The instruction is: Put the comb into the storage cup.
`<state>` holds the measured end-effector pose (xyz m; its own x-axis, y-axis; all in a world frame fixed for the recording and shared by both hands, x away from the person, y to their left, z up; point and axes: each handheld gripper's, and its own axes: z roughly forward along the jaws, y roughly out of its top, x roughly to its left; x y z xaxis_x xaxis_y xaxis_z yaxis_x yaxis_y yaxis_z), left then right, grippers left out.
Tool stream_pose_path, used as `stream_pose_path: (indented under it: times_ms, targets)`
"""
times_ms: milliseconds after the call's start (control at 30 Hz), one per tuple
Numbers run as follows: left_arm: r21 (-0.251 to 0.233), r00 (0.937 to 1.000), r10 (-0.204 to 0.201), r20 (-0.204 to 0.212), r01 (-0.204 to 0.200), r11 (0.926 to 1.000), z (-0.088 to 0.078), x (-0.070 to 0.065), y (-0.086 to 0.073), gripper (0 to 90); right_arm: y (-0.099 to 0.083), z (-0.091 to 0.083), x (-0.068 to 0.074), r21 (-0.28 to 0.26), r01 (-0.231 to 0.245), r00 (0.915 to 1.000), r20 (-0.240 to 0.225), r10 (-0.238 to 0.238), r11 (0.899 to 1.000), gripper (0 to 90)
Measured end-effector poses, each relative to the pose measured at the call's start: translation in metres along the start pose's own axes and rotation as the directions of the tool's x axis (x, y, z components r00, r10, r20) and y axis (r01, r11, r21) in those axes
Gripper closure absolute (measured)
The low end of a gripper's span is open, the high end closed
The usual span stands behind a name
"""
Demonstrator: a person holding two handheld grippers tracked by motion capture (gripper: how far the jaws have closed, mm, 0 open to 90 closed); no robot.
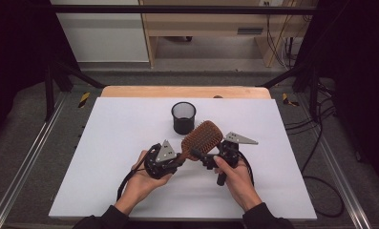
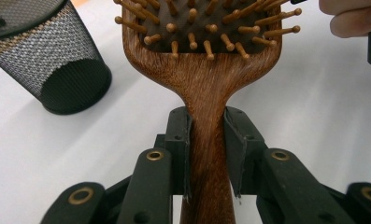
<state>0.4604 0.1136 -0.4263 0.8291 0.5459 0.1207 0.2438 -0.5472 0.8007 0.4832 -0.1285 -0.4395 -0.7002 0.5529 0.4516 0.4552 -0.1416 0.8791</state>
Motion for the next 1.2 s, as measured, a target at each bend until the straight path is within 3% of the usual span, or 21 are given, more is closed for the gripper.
stream_pose_path:
  times_ms: [433, 1200]
  targets:
    - [-0.069, 0.9996, -0.011, -0.027, 0.009, 0.9976, -0.007, -0.006, -0.006, 72.7, 0.004, -0.001, 0.011, -0.055, 0.024, 0.9997, -0.006, -0.024, 0.998, 12.7]
    - [-0.106, 0.9991, -0.007, -0.042, 0.002, 0.9944, -0.007, -0.011, -0.006, 72.7, 0.006, -0.008, 0.014, -0.093, 0.019, 0.9998, 0.004, -0.019, 0.995, 20.5]
